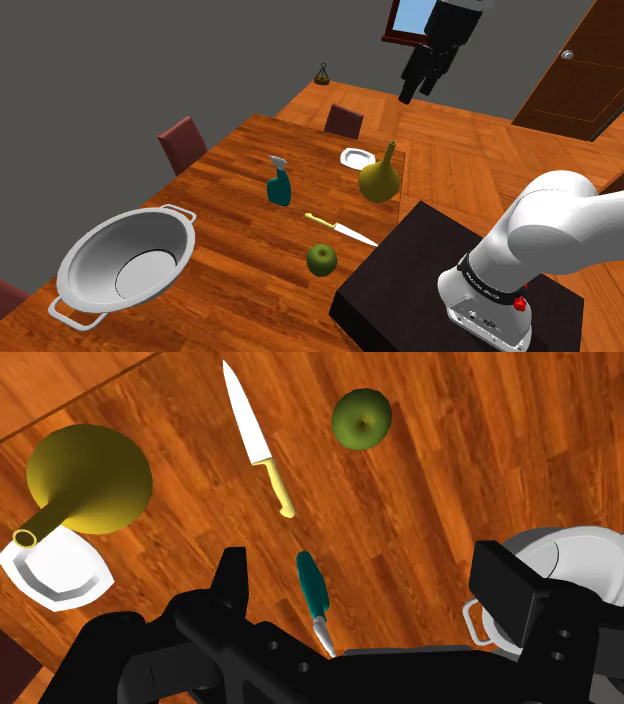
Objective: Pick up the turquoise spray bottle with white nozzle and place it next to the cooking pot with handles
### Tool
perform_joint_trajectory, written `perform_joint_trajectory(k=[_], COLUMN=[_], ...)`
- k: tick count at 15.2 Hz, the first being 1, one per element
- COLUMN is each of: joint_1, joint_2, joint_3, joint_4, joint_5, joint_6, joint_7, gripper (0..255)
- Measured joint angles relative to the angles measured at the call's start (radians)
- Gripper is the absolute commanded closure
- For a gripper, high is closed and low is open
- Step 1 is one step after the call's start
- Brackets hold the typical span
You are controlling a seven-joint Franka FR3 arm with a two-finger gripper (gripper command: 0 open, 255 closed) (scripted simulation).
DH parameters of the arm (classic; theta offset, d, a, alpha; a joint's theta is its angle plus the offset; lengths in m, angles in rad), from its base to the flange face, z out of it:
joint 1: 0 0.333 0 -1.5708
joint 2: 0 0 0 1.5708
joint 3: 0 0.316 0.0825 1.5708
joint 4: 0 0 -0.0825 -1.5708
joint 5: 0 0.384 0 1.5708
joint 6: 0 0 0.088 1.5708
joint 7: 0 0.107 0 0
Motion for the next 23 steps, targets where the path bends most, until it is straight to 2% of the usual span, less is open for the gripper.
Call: perform_joint_trajectory(k=[3, 12, 23], joint_1=[0.002, 0.009, 0.013], joint_2=[0.033, 0.311, 0.721], joint_3=[0.002, 0.005, 0.011], joint_4=[-0.006, -0.020, 0.128], joint_5=[-0.001, -0.017, -0.049], joint_6=[0.035, 0.303, 0.538], joint_7=[-0.008, -0.080, -0.153], gripper=[0, 0, 0])
